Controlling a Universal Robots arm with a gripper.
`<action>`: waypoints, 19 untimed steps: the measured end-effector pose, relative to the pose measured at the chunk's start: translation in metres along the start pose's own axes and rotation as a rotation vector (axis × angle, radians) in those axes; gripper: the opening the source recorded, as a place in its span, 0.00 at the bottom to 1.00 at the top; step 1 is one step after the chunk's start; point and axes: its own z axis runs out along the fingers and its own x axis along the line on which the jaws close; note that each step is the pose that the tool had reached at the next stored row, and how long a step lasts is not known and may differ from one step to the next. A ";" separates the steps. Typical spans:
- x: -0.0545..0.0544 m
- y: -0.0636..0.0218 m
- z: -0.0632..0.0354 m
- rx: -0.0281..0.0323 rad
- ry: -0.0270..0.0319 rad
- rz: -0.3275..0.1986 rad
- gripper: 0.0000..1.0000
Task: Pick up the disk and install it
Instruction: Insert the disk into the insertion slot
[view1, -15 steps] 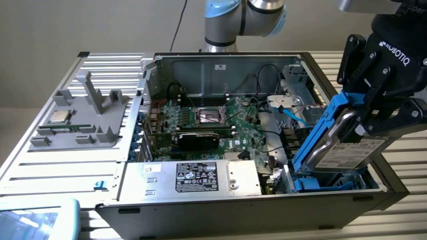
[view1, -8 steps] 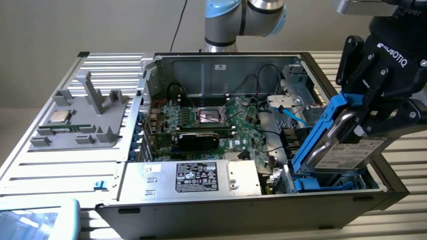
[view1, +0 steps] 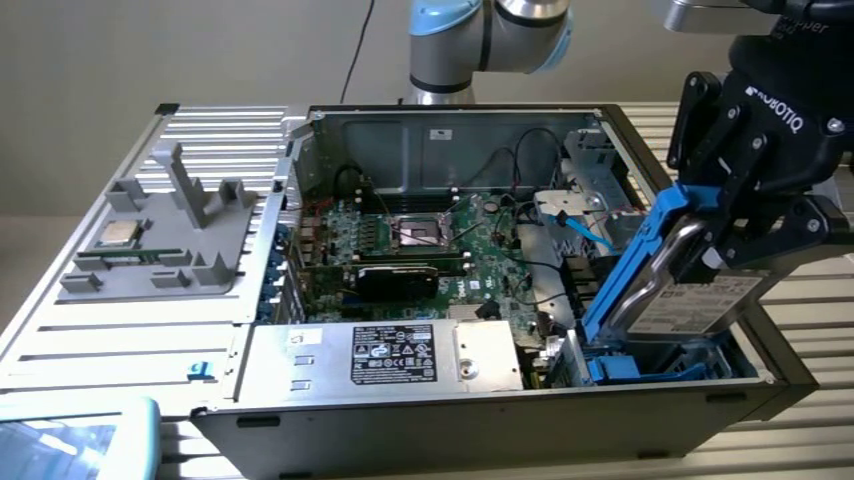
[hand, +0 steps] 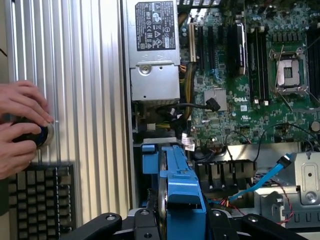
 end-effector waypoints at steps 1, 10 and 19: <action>-0.001 0.0001 0.0005 0.0002 0.0000 0.000 0.37; -0.003 0.0013 0.0039 0.0020 0.0010 -0.007 0.37; -0.003 0.0014 0.0048 0.0033 0.0014 -0.031 0.37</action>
